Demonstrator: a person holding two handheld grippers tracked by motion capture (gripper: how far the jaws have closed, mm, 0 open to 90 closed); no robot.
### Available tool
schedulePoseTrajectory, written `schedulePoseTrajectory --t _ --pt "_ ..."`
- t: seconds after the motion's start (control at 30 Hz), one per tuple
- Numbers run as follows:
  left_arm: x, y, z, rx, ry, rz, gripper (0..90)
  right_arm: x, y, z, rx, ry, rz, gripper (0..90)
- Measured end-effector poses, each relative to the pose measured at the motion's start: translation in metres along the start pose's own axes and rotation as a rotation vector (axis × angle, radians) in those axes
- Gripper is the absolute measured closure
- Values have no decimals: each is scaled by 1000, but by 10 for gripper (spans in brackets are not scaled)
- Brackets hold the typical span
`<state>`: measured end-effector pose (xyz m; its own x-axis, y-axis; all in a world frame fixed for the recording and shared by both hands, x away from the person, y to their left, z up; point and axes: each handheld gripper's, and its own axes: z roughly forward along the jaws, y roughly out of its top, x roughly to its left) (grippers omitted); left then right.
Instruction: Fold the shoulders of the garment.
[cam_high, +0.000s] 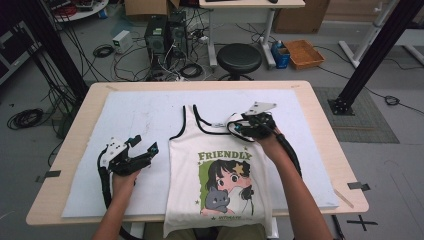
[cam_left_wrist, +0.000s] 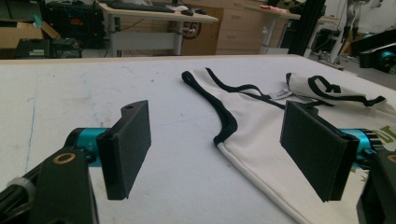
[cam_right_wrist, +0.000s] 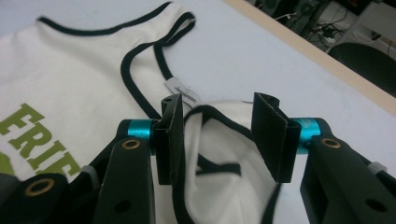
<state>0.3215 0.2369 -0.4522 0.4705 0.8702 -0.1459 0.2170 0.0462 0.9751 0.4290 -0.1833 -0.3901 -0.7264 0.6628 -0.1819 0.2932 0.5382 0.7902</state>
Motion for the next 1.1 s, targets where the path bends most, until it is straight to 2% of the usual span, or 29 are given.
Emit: schedulePoseTrajectory --t 0.07,0.13,0.23,0.27,0.3,0.33,0.4,0.43,0.47,0.63,0.7,0.77,0.8,0.87,0.97,1.03,1.07,1.1 --pt "0 0 0 0 0 0 246 6 10 16 41 12 -61 554" --pt "0 0 0 0 -1 0 247 11 18 35 120 2 -100 564" --pt "0 0 0 0 -5 -2 246 17 23 60 209 -15 -164 595" --pt "1 0 0 -2 -6 -4 246 18 23 66 239 -28 -186 665" --pt "1 0 0 -2 -7 -4 246 18 23 71 261 -53 -220 778" --pt "1 0 0 -4 -7 -5 246 15 24 70 278 -101 -246 849" --pt "1 0 -1 -4 -9 -6 247 12 24 66 259 -112 -232 855" --pt "1 0 0 -5 -9 -7 246 4 25 52 192 -113 -193 860" --pt "1 0 -1 -1 -10 -4 246 4 25 52 192 -113 -193 860" --pt "1 0 -1 -2 -9 -1 246 -8 25 -2 -38 -84 -94 860" --pt "0 0 0 -2 -4 -1 247 -10 25 -19 -81 -65 -89 860" --pt "0 0 0 -1 -4 1 251 -11 22 -41 -125 -33 -114 859" --pt "0 0 0 0 -3 1 251 -11 22 -41 -125 -33 -114 859" --pt "0 0 0 -2 -2 -1 251 -9 16 -49 -101 20 -121 859" --pt "0 0 0 -3 -4 -2 251 0 -5 -55 -55 76 -163 859" --pt "0 0 -1 -1 -6 0 252 6 -18 -56 -37 111 -153 859" --pt "0 0 -1 -1 -7 1 251 12 -34 -58 -15 153 -138 859" --pt "1 0 -1 0 -6 2 251 12 -34 -58 -15 153 -138 859"
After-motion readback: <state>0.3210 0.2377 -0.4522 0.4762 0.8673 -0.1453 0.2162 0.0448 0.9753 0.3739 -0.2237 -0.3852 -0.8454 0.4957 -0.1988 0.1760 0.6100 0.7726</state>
